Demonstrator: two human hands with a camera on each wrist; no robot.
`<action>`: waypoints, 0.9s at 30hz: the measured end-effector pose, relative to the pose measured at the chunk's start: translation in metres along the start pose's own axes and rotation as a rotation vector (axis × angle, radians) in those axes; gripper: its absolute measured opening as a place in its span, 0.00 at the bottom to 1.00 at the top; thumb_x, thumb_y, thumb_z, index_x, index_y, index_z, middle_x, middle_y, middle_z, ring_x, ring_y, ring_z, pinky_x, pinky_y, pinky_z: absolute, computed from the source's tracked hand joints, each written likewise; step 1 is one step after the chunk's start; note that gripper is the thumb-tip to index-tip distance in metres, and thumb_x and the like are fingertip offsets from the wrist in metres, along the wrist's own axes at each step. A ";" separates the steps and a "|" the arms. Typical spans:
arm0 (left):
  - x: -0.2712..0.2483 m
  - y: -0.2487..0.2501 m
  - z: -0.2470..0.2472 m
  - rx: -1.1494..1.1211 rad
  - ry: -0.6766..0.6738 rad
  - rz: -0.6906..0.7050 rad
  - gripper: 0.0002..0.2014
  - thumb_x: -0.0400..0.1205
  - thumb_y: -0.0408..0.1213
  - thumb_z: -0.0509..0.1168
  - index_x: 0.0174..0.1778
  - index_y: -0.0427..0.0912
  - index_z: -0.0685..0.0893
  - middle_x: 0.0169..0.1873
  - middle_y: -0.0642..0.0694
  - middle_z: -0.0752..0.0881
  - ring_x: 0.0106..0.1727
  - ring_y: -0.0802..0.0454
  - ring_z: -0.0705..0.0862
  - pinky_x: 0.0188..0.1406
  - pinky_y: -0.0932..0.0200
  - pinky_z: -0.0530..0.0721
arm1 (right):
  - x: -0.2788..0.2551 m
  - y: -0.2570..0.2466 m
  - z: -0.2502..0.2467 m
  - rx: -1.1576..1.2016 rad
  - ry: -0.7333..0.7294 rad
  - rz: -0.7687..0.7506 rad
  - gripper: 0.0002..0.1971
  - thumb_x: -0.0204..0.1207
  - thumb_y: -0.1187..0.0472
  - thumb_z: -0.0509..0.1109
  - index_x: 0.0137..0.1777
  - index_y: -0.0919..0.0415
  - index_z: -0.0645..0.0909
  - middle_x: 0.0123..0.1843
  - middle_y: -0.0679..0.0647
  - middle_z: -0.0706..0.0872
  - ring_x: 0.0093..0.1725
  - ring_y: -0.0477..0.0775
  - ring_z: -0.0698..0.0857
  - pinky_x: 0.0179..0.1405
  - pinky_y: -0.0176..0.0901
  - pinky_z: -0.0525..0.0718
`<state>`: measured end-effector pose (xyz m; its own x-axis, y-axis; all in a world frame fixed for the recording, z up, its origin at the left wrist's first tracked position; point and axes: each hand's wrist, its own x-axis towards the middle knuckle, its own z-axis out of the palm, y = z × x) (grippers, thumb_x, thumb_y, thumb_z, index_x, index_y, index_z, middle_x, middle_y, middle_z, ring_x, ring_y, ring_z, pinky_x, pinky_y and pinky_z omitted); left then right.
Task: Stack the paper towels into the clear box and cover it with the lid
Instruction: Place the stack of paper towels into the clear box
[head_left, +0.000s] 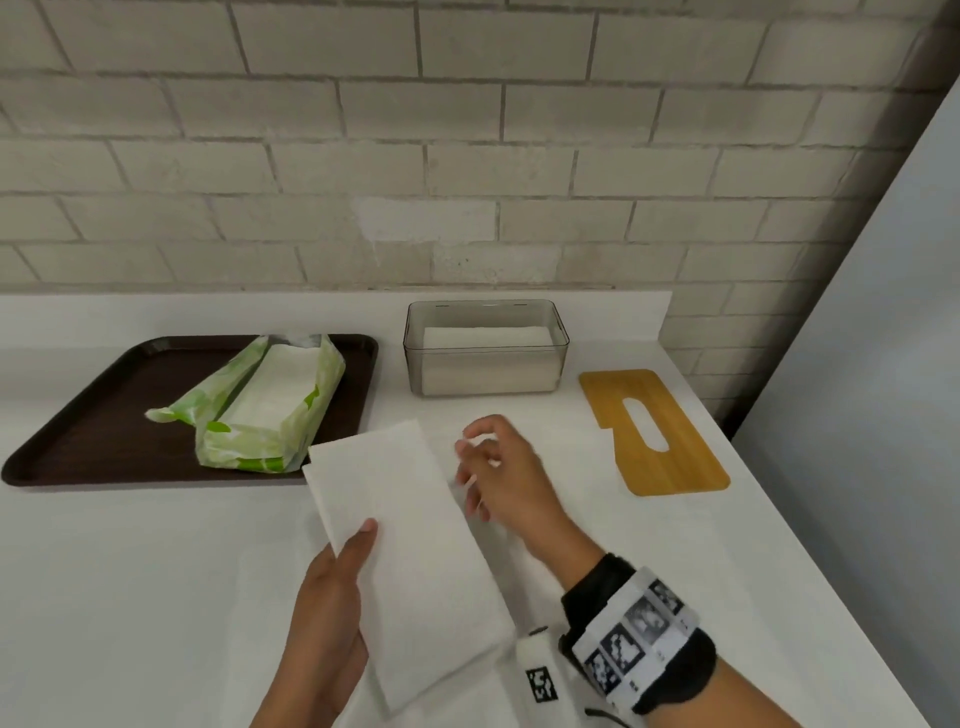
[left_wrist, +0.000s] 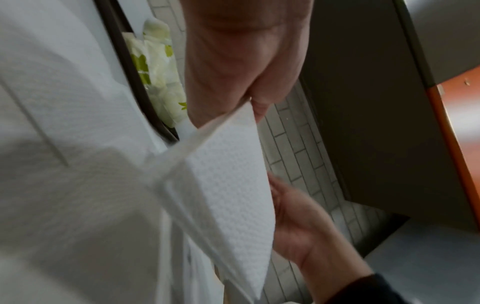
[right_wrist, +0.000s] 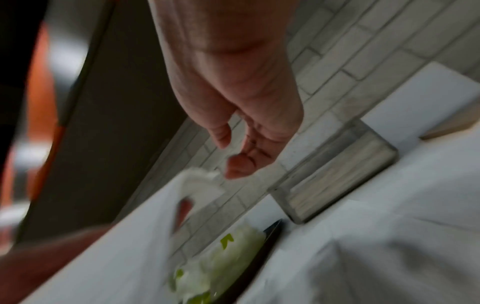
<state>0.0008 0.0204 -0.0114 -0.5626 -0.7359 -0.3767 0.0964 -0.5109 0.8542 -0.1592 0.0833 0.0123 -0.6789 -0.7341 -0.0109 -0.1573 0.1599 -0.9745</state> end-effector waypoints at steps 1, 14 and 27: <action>0.001 0.001 -0.005 -0.021 0.009 -0.004 0.16 0.84 0.39 0.60 0.66 0.36 0.79 0.53 0.37 0.89 0.56 0.37 0.86 0.58 0.41 0.81 | 0.010 0.002 -0.008 0.066 0.046 0.059 0.04 0.82 0.61 0.63 0.54 0.56 0.73 0.41 0.55 0.82 0.30 0.50 0.81 0.26 0.37 0.79; 0.009 0.007 -0.053 -0.092 0.134 0.032 0.18 0.83 0.39 0.62 0.66 0.34 0.79 0.54 0.34 0.88 0.54 0.36 0.86 0.49 0.45 0.82 | 0.088 0.046 0.036 -0.884 -0.259 0.387 0.28 0.71 0.46 0.71 0.63 0.65 0.74 0.60 0.58 0.80 0.62 0.59 0.79 0.61 0.48 0.78; 0.032 0.025 -0.042 -0.136 0.053 0.018 0.19 0.84 0.43 0.60 0.67 0.38 0.79 0.55 0.38 0.89 0.57 0.37 0.86 0.53 0.43 0.82 | 0.081 -0.006 -0.031 -0.028 0.063 0.035 0.06 0.80 0.65 0.64 0.41 0.58 0.77 0.47 0.55 0.86 0.45 0.53 0.83 0.41 0.41 0.78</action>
<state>0.0196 -0.0341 -0.0168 -0.5163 -0.7660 -0.3829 0.2186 -0.5502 0.8059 -0.2350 0.0433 0.0246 -0.7280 -0.6849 -0.0294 -0.1520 0.2032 -0.9673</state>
